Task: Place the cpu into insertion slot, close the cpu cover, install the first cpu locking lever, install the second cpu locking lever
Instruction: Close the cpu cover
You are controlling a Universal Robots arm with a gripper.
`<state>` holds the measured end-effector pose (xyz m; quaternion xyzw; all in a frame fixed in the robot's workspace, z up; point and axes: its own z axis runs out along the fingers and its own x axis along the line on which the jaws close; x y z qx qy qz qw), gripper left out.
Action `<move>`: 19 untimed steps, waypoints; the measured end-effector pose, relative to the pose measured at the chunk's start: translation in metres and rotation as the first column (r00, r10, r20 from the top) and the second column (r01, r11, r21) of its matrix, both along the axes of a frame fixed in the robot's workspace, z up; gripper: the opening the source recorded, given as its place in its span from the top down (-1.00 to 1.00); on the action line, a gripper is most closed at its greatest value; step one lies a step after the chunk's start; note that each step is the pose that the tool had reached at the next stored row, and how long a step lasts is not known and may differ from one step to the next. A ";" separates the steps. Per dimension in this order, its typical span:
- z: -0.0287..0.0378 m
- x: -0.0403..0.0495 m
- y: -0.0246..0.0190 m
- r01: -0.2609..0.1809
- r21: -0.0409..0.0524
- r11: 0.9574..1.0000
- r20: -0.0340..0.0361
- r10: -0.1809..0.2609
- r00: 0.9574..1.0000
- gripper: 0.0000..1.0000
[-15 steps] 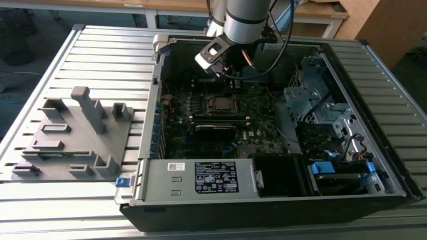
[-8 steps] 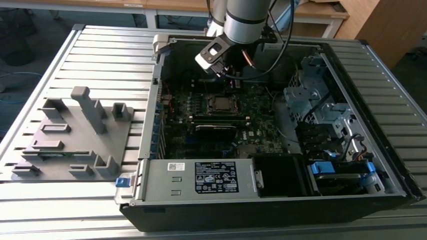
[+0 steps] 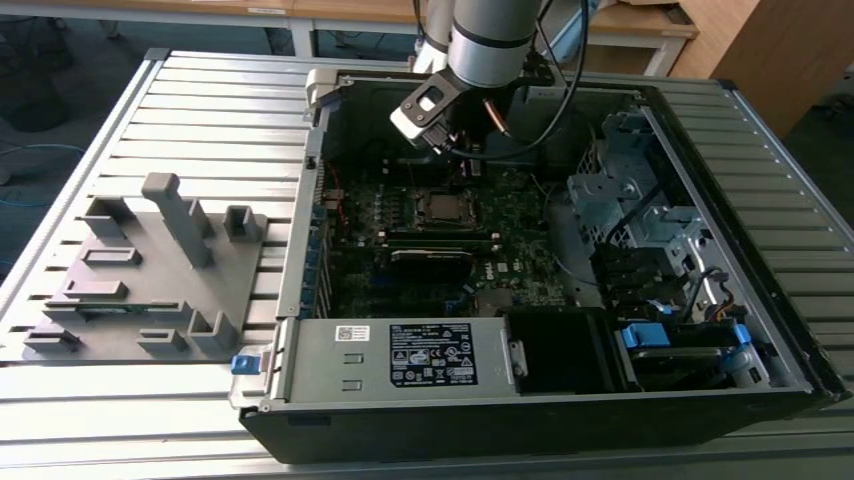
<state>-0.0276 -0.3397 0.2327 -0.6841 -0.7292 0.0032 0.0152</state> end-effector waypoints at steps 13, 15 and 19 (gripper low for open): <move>-0.0003 0.0000 0.0000 -0.103 0.000 0.995 0.000 0.103 0.995 0.80; -0.0004 0.0000 0.0000 -0.137 0.000 0.991 0.000 0.137 0.991 0.80; -0.0006 0.0000 0.0000 -0.193 0.000 0.981 0.000 0.193 0.981 0.80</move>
